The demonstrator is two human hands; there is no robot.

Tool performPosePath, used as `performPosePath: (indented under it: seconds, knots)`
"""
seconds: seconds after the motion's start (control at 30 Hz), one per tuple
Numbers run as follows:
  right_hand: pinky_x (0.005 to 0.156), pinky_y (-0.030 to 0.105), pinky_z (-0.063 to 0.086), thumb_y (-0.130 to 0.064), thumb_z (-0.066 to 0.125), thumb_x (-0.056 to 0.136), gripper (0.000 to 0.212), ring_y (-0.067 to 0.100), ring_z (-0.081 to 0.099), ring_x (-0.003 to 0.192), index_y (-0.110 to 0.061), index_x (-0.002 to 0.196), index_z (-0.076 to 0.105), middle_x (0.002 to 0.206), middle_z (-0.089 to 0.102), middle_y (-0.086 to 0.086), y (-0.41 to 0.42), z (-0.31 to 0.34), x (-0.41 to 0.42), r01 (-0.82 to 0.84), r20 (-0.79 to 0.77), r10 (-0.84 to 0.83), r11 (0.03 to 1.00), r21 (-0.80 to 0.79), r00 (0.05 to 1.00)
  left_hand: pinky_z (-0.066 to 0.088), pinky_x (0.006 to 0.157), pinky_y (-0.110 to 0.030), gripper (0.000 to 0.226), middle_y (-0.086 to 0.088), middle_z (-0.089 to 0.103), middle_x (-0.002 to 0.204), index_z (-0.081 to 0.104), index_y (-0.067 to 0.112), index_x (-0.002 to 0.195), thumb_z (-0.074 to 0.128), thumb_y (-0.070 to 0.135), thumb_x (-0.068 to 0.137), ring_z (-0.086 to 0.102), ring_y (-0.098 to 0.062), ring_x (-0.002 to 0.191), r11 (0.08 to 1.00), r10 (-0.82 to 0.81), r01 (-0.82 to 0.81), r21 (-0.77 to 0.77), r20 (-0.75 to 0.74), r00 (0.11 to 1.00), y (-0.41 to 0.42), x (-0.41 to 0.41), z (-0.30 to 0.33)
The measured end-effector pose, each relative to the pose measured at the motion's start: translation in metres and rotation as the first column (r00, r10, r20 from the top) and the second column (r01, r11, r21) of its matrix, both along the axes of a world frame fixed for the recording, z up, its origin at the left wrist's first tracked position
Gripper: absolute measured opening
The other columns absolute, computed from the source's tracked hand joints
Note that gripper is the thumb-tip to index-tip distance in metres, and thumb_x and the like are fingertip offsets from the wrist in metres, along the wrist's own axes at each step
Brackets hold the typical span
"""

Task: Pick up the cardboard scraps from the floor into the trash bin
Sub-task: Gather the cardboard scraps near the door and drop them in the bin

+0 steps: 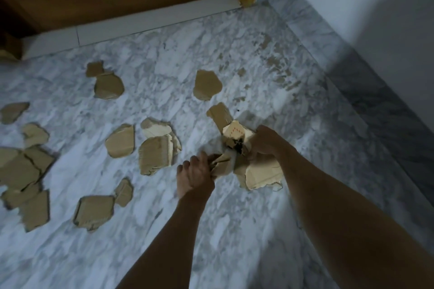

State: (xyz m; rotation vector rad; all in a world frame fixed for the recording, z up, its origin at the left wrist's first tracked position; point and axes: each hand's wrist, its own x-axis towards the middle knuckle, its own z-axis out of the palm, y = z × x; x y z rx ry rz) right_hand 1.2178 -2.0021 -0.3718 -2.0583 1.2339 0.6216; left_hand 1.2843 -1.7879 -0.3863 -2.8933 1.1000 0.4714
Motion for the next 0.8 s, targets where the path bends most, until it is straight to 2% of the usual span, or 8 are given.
performPosePath:
  seconds: [0.1,0.23,0.33,0.4,0.47,0.53,0.67,0.8]
  knots:
    - [0.076,0.036,0.056,-0.011,0.09,0.062,0.058,0.027,0.064,0.089,-0.004,0.109,0.056,0.1,0.065,0.009,-0.007,0.013,0.004,0.063,0.031,-0.067,0.993,0.097,0.997,0.049,0.079,-0.034,0.047,-0.001,0.069,0.109,0.044,0.019,0.122,0.058,0.051,0.09,0.068,-0.023,0.095,0.997,-0.012,0.013,-0.071,0.013,1.0,0.003,-0.001,0.001]
    - [0.078,0.053,0.06,-0.015,0.095,0.052,0.082,0.033,0.066,0.094,-0.011,0.123,0.055,0.11,0.065,0.011,-0.019,0.03,0.021,0.222,0.196,-0.276,0.941,0.257,0.941,0.049,0.071,-0.033,0.04,-0.004,0.073,0.097,0.05,0.02,0.108,0.067,0.048,0.085,0.071,-0.029,0.091,0.956,0.202,-0.226,-0.185,-0.142,0.969,0.004,0.021,0.005]
    - [0.074,0.047,0.06,-0.007,0.094,0.056,0.065,0.036,0.068,0.098,-0.008,0.115,0.066,0.104,0.071,0.013,-0.016,0.036,0.047,0.302,0.249,-0.397,0.888,0.347,0.883,0.055,0.072,-0.039,0.042,-0.01,0.073,0.093,0.057,0.017,0.107,0.071,0.046,0.079,0.07,-0.035,0.089,0.844,0.348,-0.421,-0.331,-0.258,0.901,0.011,0.049,0.014]
    - [0.071,0.044,0.06,-0.005,0.093,0.058,0.062,0.035,0.069,0.095,-0.005,0.114,0.066,0.104,0.072,0.016,-0.007,0.033,0.065,0.324,0.222,-0.431,0.86,0.394,0.874,0.051,0.079,-0.04,0.051,-0.014,0.072,0.1,0.058,0.013,0.109,0.078,0.044,0.074,0.067,-0.037,0.098,0.756,0.464,-0.554,-0.347,-0.314,0.829,0.016,0.076,0.024]
    - [0.077,0.045,0.059,-0.008,0.093,0.059,0.065,0.032,0.068,0.093,0.0,0.116,0.063,0.107,0.071,0.017,0.004,0.022,0.082,0.346,0.173,-0.442,0.846,0.406,0.88,0.048,0.081,-0.039,0.057,-0.015,0.071,0.107,0.059,0.011,0.113,0.081,0.042,0.071,0.065,-0.037,0.105,0.667,0.567,-0.678,-0.308,-0.381,0.73,0.021,0.105,0.031]
    - [0.082,0.042,0.055,-0.014,0.094,0.06,0.075,0.032,0.065,0.1,0.003,0.122,0.055,0.113,0.066,0.016,0.014,0.01,0.095,0.332,0.17,-0.403,0.883,0.331,0.899,0.049,0.081,-0.037,0.059,-0.013,0.071,0.106,0.061,0.011,0.116,0.082,0.04,0.068,0.065,-0.035,0.103,0.624,0.609,-0.741,-0.248,-0.441,0.66,0.027,0.127,0.029]
    - [0.101,0.048,0.048,-0.033,0.096,0.049,0.12,0.035,0.053,0.123,0.002,0.146,0.033,0.134,0.054,0.016,0.027,-0.009,0.113,0.286,0.096,-0.302,0.946,0.15,0.948,0.051,0.095,-0.045,0.066,-0.016,0.059,0.119,0.061,0.01,0.118,0.083,0.042,0.064,0.054,-0.039,0.114,0.739,0.598,-0.672,-0.043,-0.418,0.684,0.034,0.134,0.011]
    - [0.104,0.047,0.042,-0.035,0.092,0.062,0.106,0.035,0.034,0.134,-0.006,0.143,0.03,0.142,0.032,0.016,0.034,-0.003,0.118,0.233,0.028,-0.233,0.972,-0.007,0.972,0.037,0.104,-0.049,0.071,-0.016,0.032,0.135,0.049,0.014,0.132,0.081,0.039,0.074,0.033,-0.042,0.127,0.759,0.624,-0.651,0.016,-0.301,0.721,0.022,0.124,0.005]
